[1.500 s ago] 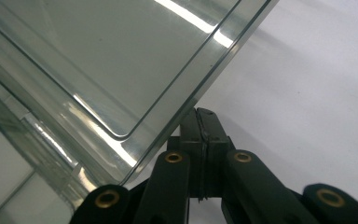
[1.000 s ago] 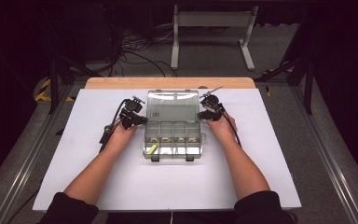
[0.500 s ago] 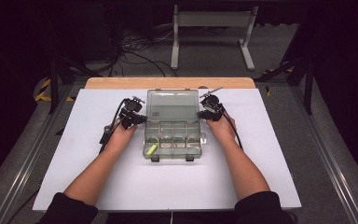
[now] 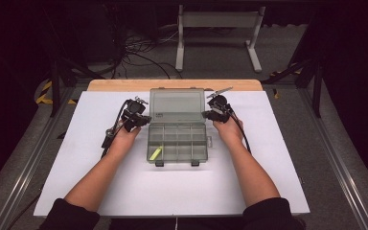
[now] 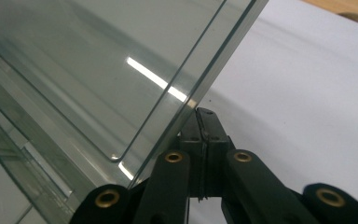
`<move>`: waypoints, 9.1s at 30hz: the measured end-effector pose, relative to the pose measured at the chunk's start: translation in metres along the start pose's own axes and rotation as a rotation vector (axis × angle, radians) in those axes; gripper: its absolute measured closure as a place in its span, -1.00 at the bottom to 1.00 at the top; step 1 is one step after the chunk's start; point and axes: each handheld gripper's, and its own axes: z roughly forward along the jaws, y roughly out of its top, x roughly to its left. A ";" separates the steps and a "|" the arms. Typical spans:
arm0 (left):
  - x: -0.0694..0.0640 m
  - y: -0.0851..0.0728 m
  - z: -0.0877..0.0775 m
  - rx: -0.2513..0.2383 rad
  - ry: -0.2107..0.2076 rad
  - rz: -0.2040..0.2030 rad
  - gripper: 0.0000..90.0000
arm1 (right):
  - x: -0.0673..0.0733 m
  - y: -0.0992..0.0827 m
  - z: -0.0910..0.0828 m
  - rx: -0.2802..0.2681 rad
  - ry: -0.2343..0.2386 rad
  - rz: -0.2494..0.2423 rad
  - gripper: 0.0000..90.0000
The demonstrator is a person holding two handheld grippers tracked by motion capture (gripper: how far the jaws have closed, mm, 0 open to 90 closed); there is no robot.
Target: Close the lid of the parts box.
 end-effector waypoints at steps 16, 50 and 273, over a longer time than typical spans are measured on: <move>-0.002 0.003 -0.009 -0.058 0.013 0.004 0.99 | 0.002 0.005 -0.011 -0.064 -0.021 -0.022 1.00; 0.001 0.002 -0.008 -0.065 0.004 -0.016 0.99 | 0.002 0.006 -0.018 -0.101 -0.011 -0.030 1.00; -0.057 -0.123 -0.149 -0.485 -0.235 0.138 -0.95 | 0.100 -0.083 -0.146 -0.367 0.153 -0.223 -0.91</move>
